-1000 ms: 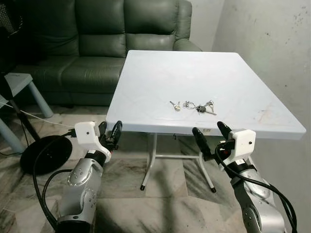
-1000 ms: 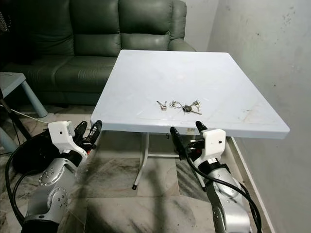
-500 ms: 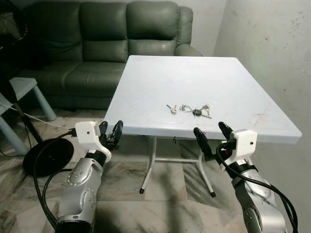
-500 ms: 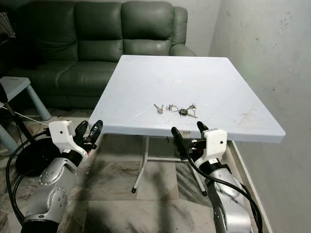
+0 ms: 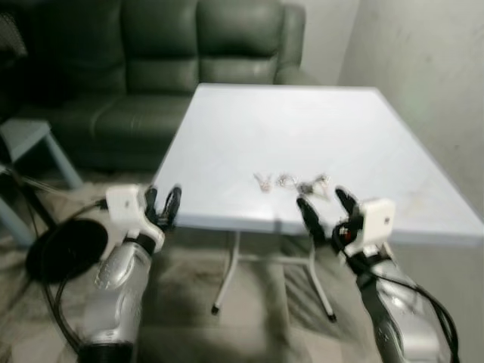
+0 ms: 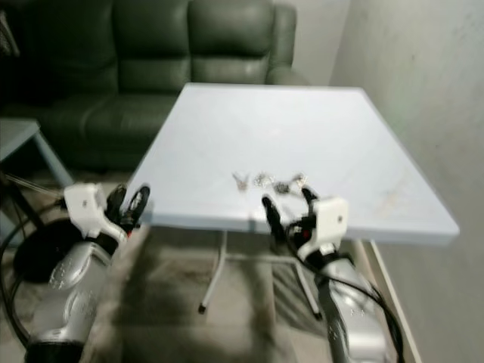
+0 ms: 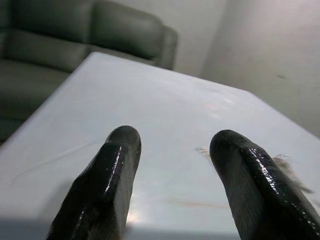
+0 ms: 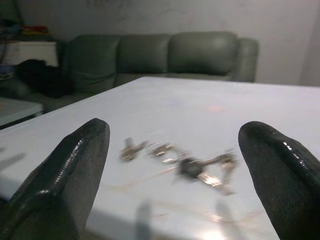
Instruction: Hang keys on a hook
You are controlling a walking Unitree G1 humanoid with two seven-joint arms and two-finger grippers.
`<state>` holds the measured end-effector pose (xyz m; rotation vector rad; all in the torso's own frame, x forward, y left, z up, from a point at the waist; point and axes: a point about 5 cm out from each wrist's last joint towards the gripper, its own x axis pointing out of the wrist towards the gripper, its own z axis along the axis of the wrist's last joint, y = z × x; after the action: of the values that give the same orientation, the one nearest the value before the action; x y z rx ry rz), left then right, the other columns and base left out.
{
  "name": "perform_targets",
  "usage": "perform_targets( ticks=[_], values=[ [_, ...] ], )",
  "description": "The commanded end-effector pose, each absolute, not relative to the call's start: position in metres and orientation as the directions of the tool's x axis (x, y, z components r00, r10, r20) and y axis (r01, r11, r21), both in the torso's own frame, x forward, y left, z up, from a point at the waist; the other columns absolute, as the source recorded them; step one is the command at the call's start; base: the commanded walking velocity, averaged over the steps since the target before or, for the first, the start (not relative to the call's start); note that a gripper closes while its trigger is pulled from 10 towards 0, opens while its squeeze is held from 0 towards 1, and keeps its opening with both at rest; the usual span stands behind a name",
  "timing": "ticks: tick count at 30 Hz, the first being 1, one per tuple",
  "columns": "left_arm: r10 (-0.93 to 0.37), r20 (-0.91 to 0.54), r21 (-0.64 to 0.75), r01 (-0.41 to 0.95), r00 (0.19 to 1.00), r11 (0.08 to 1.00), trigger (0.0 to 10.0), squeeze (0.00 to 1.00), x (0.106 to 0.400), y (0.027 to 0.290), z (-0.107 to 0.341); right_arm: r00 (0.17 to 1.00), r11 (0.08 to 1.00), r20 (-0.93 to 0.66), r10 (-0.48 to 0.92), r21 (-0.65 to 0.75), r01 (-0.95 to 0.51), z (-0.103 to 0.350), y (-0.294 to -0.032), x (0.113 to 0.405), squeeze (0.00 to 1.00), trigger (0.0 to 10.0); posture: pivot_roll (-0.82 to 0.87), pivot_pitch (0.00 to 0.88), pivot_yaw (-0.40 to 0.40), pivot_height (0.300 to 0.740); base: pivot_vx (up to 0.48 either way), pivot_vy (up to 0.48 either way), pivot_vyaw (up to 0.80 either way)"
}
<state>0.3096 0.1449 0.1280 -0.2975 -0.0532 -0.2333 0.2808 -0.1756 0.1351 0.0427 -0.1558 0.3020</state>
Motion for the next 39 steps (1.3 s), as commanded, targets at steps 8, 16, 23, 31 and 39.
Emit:
perform_targets(
  ticks=[8, 16, 23, 31, 39],
  values=[
    [-0.189, 0.093, -0.273, 0.208, 0.978, 0.939, 10.0, 0.0, 0.311, 0.156, 0.132, 0.931, 0.945, 0.184, 0.317, 0.024, -0.326, 0.141, -0.167, 0.283, 0.0, 10.0, 0.11, 0.0, 0.006, 0.74, 0.333, 0.0, 0.0],
    [-0.19, 0.097, -0.277, 0.21, 0.977, 0.938, 10.0, 0.0, 0.31, 0.155, 0.132, 0.927, 0.941, 0.18, 0.328, 0.019, -0.337, 0.141, -0.167, 0.284, 0.0, 10.0, 0.12, 0.0, -0.001, 0.74, 0.331, 0.0, 0.0],
    [-0.168, 0.09, -0.278, 0.187, 0.982, 0.942, 10.0, 0.0, 0.309, 0.155, 0.13, 0.921, 0.934, 0.17, 0.35, 0.007, -0.356, 0.141, -0.165, 0.284, 0.0, 10.0, 0.12, 0.0, -0.006, 0.74, 0.043, 0.0, 0.0],
    [-0.188, 0.089, -0.267, 0.205, 0.978, 0.942, 10.0, 0.0, 0.304, 0.151, 0.127, 0.913, 0.923, 0.14, 0.384, -0.042, -0.382, 0.14, -0.163, 0.288, 0.0, 10.0, 0.13, 0.0, -0.007, 0.74, 0.0, 0.0, 0.0],
    [-0.18, 0.075, -0.292, 0.194, 0.981, 0.937, 10.0, 0.0, 0.301, 0.15, 0.124, 0.903, 0.912, 0.128, 0.409, -0.066, -0.404, 0.143, -0.162, 0.293, 0.0, 10.0, 0.14, 0.0, -0.019, 0.74, 0.0, 0.0, 0.0]
  ],
)
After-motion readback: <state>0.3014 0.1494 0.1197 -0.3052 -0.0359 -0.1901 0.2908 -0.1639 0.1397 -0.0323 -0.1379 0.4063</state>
